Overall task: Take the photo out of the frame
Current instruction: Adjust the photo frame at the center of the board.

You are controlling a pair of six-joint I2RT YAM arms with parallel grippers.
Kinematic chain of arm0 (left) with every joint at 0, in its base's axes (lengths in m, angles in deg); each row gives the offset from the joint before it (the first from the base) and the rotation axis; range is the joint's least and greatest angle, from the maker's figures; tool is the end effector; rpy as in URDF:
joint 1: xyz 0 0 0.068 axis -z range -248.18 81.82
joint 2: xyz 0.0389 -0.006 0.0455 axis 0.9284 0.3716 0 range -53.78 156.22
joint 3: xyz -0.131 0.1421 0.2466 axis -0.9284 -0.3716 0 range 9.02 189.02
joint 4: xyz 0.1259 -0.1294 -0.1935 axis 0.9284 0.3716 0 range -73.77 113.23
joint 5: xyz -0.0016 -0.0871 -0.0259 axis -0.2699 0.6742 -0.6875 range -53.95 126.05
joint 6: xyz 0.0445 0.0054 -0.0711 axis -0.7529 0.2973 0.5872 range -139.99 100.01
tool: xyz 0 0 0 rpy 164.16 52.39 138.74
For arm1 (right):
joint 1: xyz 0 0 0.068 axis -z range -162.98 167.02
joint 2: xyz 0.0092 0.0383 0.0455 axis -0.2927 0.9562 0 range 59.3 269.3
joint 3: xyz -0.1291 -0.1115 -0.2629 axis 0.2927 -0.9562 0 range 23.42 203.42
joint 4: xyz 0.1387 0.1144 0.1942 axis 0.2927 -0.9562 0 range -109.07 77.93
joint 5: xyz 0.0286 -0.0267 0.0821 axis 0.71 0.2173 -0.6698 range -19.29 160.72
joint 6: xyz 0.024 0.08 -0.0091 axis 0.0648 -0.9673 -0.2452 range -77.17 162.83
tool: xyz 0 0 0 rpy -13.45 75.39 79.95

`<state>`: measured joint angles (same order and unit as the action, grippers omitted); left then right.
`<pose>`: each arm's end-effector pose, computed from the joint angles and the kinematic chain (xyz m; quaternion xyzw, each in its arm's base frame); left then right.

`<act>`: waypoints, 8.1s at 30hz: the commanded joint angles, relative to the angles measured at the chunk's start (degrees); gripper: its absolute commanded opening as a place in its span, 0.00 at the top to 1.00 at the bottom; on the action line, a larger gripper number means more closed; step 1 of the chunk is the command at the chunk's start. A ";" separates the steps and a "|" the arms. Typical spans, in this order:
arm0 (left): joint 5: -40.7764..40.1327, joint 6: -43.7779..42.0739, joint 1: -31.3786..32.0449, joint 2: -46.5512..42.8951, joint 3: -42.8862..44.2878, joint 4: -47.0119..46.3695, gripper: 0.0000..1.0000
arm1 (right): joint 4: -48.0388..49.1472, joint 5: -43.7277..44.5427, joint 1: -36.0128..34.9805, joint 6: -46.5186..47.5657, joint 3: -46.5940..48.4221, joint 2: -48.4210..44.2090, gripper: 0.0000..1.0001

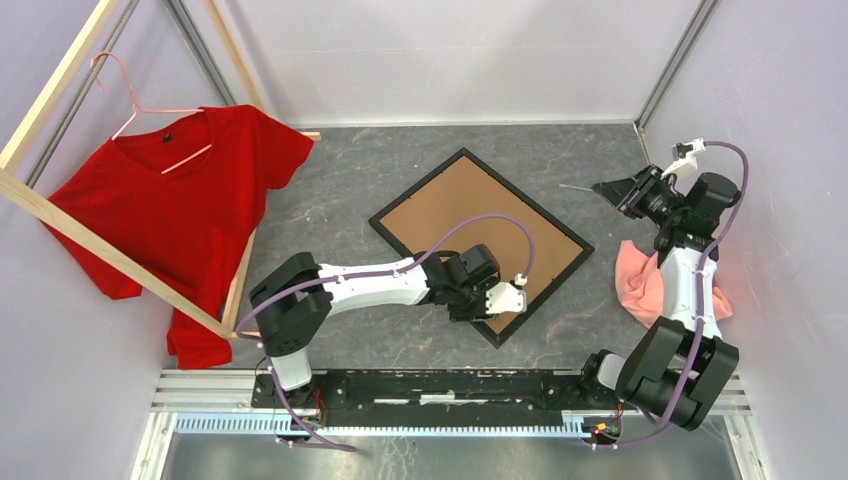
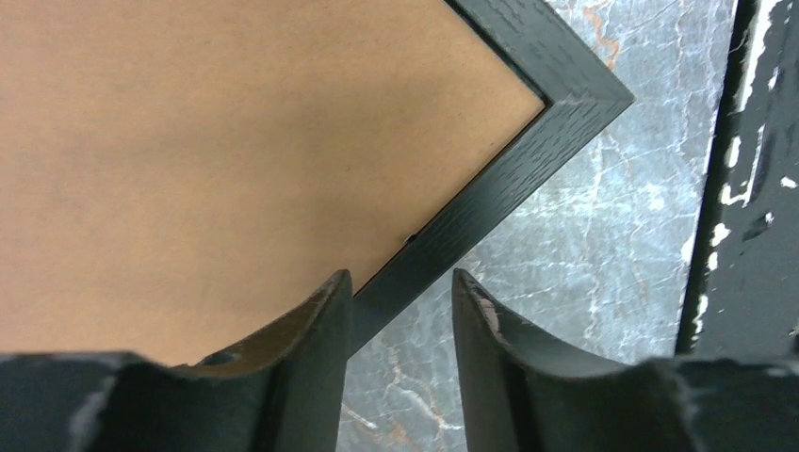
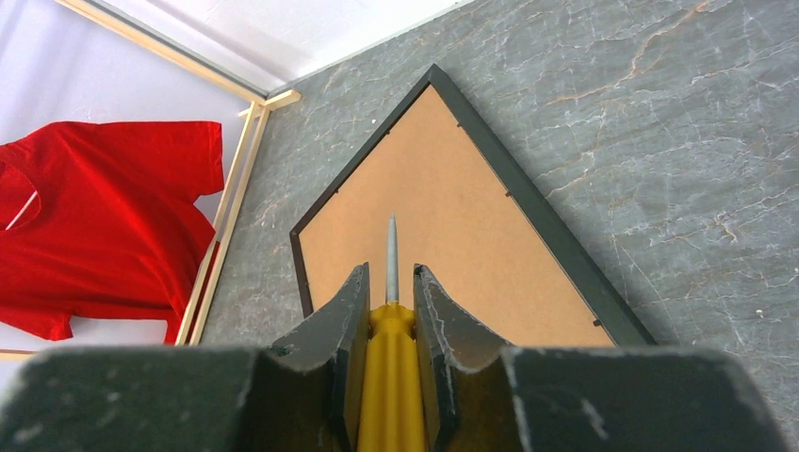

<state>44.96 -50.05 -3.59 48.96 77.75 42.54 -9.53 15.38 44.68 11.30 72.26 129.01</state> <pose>0.1611 -0.3658 0.1949 0.7221 0.6386 -0.1476 0.2215 0.2739 -0.0752 0.3313 0.1182 0.7586 0.3937 0.5055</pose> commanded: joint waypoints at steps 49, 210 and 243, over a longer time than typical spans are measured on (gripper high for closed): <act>4.62 -50.63 -17.96 2.07 2.98 14.91 0.15 | 2.20 -1.27 0.55 -0.53 0.62 0.46 1.00; 1.83 -41.66 -20.06 -13.35 -14.15 1.69 0.25 | 1.32 -2.76 0.82 -1.35 0.99 2.14 1.00; -8.30 -13.12 -13.22 -6.41 -13.73 2.31 0.88 | 1.30 -3.12 0.91 -1.45 1.04 2.33 1.00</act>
<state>36.10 -75.50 -17.97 40.65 64.79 40.74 -9.55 13.70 45.27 10.06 72.26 131.44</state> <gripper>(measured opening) 0.236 0.247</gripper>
